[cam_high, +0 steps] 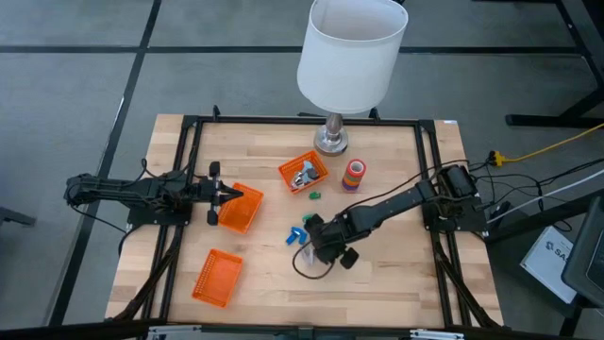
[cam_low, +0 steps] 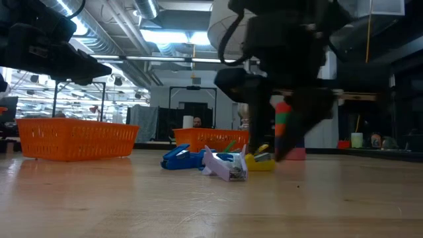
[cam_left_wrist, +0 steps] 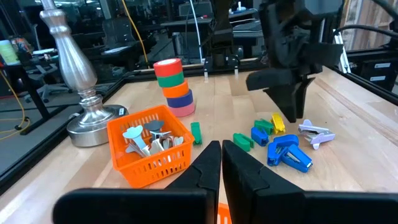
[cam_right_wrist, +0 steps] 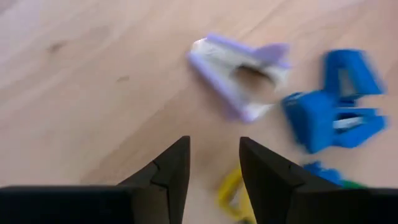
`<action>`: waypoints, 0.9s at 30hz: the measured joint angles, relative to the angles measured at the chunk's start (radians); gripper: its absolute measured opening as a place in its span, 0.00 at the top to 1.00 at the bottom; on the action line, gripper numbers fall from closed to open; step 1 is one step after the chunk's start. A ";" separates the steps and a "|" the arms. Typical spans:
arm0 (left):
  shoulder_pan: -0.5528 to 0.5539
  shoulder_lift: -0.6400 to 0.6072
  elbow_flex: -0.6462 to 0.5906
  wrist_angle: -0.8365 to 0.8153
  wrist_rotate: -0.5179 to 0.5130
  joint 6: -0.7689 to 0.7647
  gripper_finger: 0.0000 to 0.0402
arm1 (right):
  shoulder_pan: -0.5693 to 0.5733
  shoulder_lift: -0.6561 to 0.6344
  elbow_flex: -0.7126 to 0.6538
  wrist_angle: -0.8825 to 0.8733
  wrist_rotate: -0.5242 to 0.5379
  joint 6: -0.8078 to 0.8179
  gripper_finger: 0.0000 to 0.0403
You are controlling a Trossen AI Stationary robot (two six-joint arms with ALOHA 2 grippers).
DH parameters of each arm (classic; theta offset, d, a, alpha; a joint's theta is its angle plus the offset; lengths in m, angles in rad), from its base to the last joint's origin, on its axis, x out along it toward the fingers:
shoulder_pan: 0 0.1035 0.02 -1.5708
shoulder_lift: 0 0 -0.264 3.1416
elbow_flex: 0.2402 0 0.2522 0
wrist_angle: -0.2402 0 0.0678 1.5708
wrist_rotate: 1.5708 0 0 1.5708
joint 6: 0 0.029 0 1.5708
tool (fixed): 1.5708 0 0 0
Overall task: Pick and place Stapler, Stapler remover, tape
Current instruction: Put the purple staple remover into the top orange bin
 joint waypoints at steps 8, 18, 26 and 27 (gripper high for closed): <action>0.000 0.000 0.000 0.000 0.000 0.000 0.97 | 0.003 0.000 0.000 0.065 -0.002 -0.065 0.65; 0.000 0.000 0.000 0.000 0.000 0.000 0.97 | 0.004 0.000 0.001 0.108 -0.002 -0.079 0.65; 0.000 0.000 0.000 0.000 0.000 0.000 0.97 | 0.007 0.007 0.002 0.116 -0.020 -0.077 0.65; 0.000 0.000 0.000 0.000 0.000 0.000 0.97 | 0.009 0.009 0.002 0.111 -0.026 -0.077 0.65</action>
